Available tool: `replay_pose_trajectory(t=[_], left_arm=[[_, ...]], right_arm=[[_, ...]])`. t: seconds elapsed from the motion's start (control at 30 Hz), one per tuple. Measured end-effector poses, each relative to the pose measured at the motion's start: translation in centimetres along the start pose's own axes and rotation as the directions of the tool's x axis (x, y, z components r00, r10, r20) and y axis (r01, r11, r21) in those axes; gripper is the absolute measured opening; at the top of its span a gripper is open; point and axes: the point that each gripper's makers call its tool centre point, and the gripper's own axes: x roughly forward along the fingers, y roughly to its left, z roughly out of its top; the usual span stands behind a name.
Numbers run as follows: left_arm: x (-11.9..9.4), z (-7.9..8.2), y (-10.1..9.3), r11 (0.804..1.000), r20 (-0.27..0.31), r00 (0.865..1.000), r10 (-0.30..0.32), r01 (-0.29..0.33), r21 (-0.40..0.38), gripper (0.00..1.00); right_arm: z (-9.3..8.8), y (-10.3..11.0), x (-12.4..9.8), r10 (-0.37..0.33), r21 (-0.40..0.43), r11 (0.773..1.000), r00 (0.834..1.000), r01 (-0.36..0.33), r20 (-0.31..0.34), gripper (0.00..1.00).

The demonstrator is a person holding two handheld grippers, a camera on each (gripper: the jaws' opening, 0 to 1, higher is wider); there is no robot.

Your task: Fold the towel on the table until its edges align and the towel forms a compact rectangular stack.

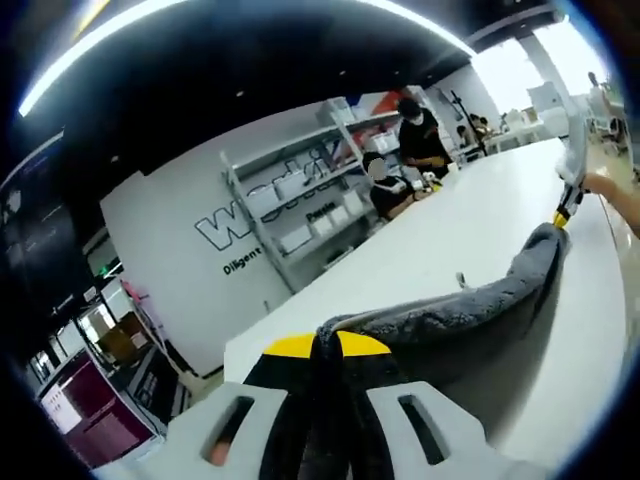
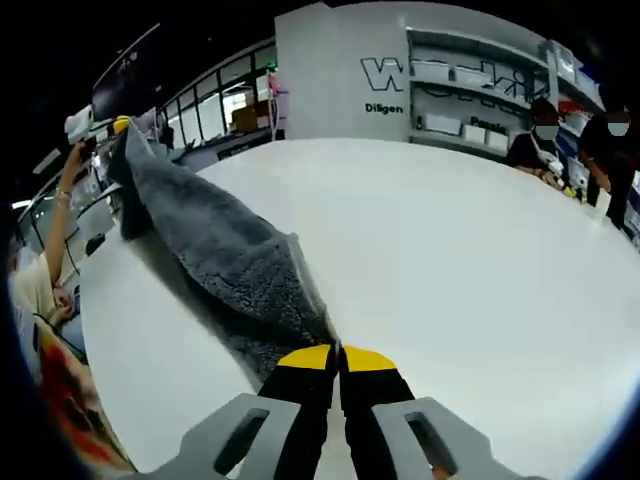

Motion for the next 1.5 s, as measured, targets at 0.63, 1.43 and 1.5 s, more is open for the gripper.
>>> replay_pose_trajectory(t=[0.63,1.43,1.5], left_arm=[[-3.9,4.4,-1.8,0.997,-0.021,0.998,-0.054,0.055,0.054,0.05],[9.3,-14.7,-3.5,0.995,-0.285,0.954,-0.095,0.103,0.013,0.06],[9.8,-15.6,-4.0,0.995,-0.287,0.954,-0.093,0.099,0.004,0.06]], right_arm=[[1.8,-2.8,-0.3,-0.089,-0.081,0.993,0.996,0.090,0.025,0.00],[-1.3,-2.1,1.6,-0.094,-0.162,0.983,0.994,0.085,-0.050,0.00],[-1.6,-2.0,1.6,-0.090,-0.153,0.985,0.995,0.082,-0.050,0.00]])
